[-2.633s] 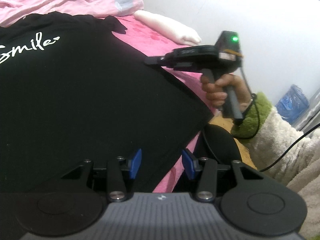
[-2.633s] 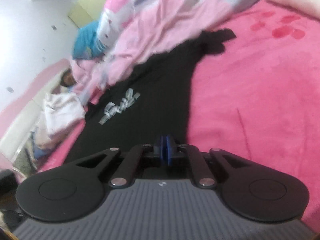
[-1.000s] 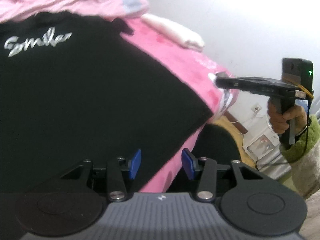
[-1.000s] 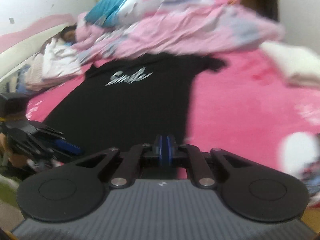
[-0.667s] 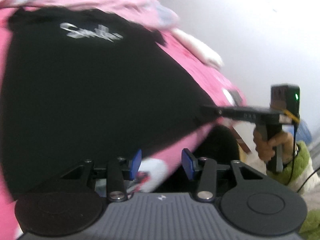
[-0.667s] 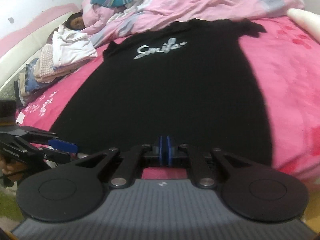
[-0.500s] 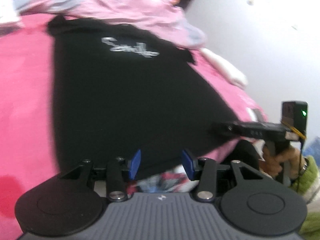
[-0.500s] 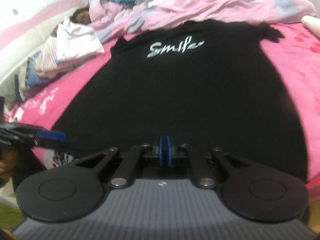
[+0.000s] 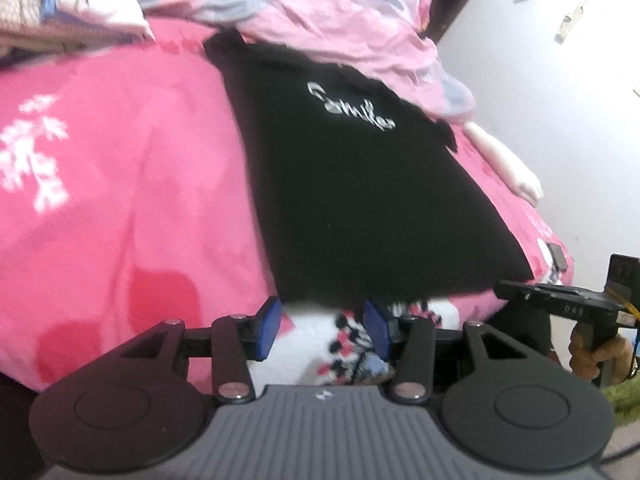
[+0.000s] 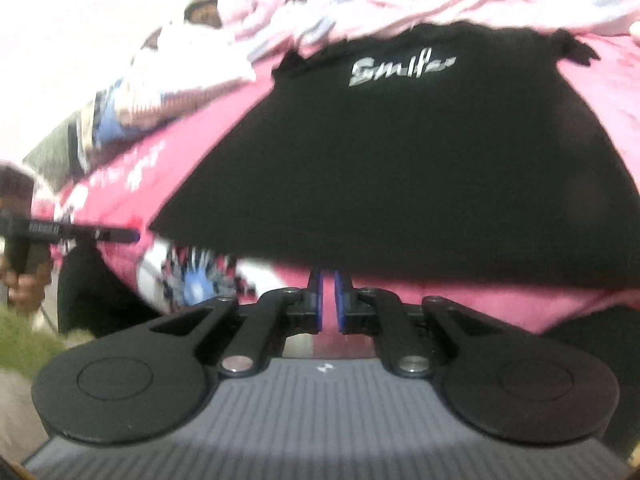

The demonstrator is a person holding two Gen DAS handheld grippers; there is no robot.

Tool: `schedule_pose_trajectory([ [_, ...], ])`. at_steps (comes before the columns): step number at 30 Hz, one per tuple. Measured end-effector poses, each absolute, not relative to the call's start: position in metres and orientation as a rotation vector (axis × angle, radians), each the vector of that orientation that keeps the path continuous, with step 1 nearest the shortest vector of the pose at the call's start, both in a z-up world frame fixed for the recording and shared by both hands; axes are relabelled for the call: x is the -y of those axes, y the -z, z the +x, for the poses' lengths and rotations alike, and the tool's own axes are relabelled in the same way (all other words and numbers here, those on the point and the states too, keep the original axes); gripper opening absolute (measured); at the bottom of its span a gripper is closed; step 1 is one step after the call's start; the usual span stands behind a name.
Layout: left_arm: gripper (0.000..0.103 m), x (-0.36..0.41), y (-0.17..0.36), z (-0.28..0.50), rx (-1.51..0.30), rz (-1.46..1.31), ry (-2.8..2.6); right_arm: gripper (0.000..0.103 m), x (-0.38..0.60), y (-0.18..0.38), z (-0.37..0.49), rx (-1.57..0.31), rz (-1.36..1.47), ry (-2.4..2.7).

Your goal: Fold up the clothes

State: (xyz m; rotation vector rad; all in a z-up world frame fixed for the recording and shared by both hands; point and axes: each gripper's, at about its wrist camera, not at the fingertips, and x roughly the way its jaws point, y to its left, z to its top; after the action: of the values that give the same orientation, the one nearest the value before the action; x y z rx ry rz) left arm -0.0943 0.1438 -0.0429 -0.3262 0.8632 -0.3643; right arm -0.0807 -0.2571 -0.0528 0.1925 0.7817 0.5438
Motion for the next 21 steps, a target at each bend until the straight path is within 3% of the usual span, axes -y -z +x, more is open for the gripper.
schedule_pose_trajectory([
  [7,0.049,-0.141,0.049,-0.072,-0.892,-0.371,0.312,0.007,0.255,0.060,-0.045,-0.727,0.314,-0.508],
  [10,0.044,-0.140,0.060,-0.063,-0.937,-0.418,0.285,0.007,0.255,0.064,-0.041,-0.704,0.340,-0.515],
  [11,0.039,-0.140,0.061,-0.063,-0.941,-0.415,0.273,0.007,0.256,0.066,-0.041,-0.701,0.349,-0.513],
  [12,0.027,-0.139,0.062,-0.063,-0.946,-0.412,0.261,0.007,0.257,0.068,-0.041,-0.697,0.358,-0.512],
  [14,0.012,-0.137,0.064,-0.060,-0.967,-0.403,0.238,0.007,0.259,0.071,-0.038,-0.694,0.365,-0.509],
  [21,0.005,-0.137,0.062,-0.061,-1.000,-0.427,0.200,0.007,0.267,0.082,-0.036,-0.689,0.391,-0.493],
])
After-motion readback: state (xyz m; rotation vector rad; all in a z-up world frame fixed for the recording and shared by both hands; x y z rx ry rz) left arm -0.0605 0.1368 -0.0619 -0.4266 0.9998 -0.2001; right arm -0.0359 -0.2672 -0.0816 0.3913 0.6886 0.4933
